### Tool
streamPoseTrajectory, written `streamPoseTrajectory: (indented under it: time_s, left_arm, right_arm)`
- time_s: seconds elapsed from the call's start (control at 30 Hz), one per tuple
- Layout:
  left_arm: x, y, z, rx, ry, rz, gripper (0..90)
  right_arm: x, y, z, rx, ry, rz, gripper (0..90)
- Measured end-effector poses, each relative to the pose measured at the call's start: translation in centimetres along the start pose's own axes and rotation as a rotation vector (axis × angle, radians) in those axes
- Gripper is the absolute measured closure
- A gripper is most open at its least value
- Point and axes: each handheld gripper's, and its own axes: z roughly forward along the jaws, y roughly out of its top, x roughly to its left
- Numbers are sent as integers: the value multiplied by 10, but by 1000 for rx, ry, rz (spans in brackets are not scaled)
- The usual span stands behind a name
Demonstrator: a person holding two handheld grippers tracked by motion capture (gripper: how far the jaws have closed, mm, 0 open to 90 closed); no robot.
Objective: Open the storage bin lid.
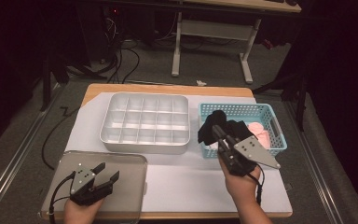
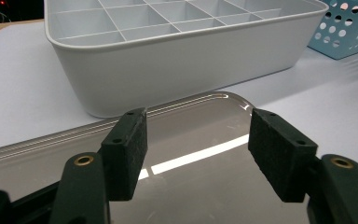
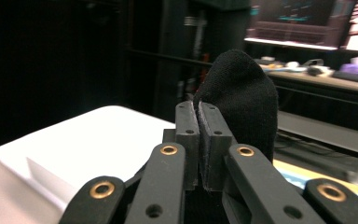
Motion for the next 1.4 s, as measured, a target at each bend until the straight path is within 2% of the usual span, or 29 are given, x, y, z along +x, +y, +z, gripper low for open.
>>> streamPoseTrajectory:
  time_s: [0.1, 0.27, 0.33, 0.37, 0.4, 0.47, 0.5, 0.6, 0.63, 0.8, 1.07, 1.27, 1.4]
  left_arm:
    - [1, 0, -1, 0, -2, -3, 379]
    - [0, 0, 0, -2, -7, -2, 379]
    - [0, 0, 0, -1, -8, -1, 379]
    - [-1, 0, 0, -1, -8, 0, 379]
    - [-1, 0, 0, -3, -9, 0, 379]
    - [0, 0, -1, -4, -8, -3, 379]
    - [0, 0, -1, -4, -8, -3, 379]
    - [1, 0, -1, -3, -8, -6, 379]
    - [1, 0, -1, -2, -10, -6, 379]
    - [0, 0, -2, -6, -11, -6, 379]
    - [0, 1, -2, -11, -15, -9, 380]
    - [-3, 1, -1, -10, -20, -3, 381]
    - [-4, 1, 0, -7, -24, -2, 381]
  right_arm:
    - [16, -5, 1, 5, 55, 7, 875]
    - [39, -19, 5, 51, 132, 35, 875]
    - [48, -28, 10, 87, 162, 35, 875]
    - [56, -40, 15, 127, 189, 33, 874]
    - [56, -40, 15, 127, 189, 33, 874]
    - [64, -56, 22, 172, 222, 46, 874]
    - [64, -56, 22, 172, 222, 46, 874]
    - [71, -76, 30, 240, 244, 76, 873]
    - [71, -76, 30, 240, 244, 76, 873]
    - [68, -97, 35, 316, 235, 82, 869]
    - [39, -122, 19, 425, 149, 118, 864]
    - [18, -134, 3, 462, 96, 154, 854]
    - [12, -137, -3, 465, 75, 170, 836]
